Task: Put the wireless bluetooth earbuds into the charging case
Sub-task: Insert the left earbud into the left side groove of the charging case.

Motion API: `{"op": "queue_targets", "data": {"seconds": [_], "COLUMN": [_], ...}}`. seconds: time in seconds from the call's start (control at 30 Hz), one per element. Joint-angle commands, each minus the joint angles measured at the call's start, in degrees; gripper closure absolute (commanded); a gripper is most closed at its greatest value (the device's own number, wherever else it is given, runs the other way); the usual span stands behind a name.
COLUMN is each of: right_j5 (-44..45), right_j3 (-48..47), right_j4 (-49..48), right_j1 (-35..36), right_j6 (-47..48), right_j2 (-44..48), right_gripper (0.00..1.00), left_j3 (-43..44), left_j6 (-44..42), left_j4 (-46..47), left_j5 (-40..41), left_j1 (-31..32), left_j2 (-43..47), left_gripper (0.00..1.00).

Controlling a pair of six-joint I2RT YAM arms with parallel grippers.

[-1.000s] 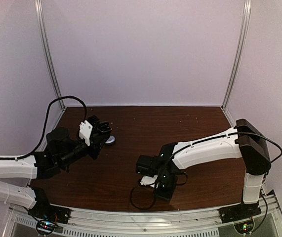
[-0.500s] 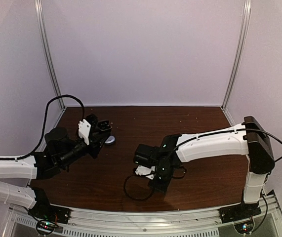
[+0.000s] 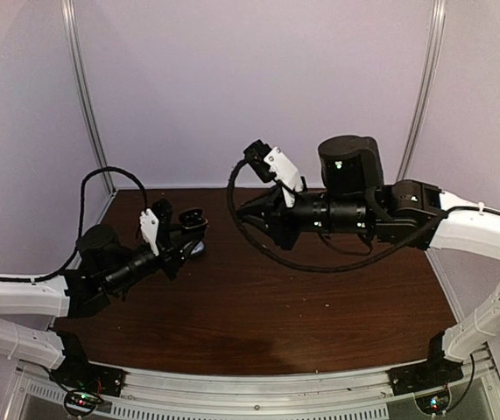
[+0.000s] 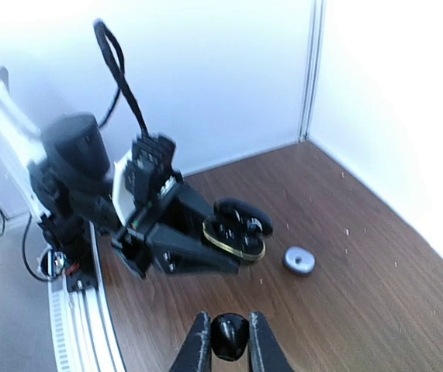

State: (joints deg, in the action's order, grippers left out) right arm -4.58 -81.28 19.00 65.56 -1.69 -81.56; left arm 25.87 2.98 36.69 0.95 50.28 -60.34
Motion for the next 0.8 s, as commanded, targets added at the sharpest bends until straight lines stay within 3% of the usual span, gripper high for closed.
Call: {"op": "queue_targets", "data": {"seconds": [0.0,0.3,0.77], "right_j5": [-4.3,-6.3,-0.8], "right_j3": [1.9,0.2,-1.5], "right_j4": [-14.6,-21.7,-21.5], "right_j1": [0.0,0.6,2.5], "right_j6": [0.9,0.9,7.1], "right_j2": [-0.6,-5.5,-10.0], "right_gripper": [0.93,0.93,0.93], "left_j3": [3.7,5.7,6.4], "left_j6": [1.1,2.1,3.6], "left_j4": [6.3,9.4,11.4], "left_j5": [-7.5,-12.2,-13.6], "left_j1": [-0.4,0.6,1.8], "left_j2": [-1.0,-3.3,-5.1], "left_gripper": [1.00,1.00,1.00]}}
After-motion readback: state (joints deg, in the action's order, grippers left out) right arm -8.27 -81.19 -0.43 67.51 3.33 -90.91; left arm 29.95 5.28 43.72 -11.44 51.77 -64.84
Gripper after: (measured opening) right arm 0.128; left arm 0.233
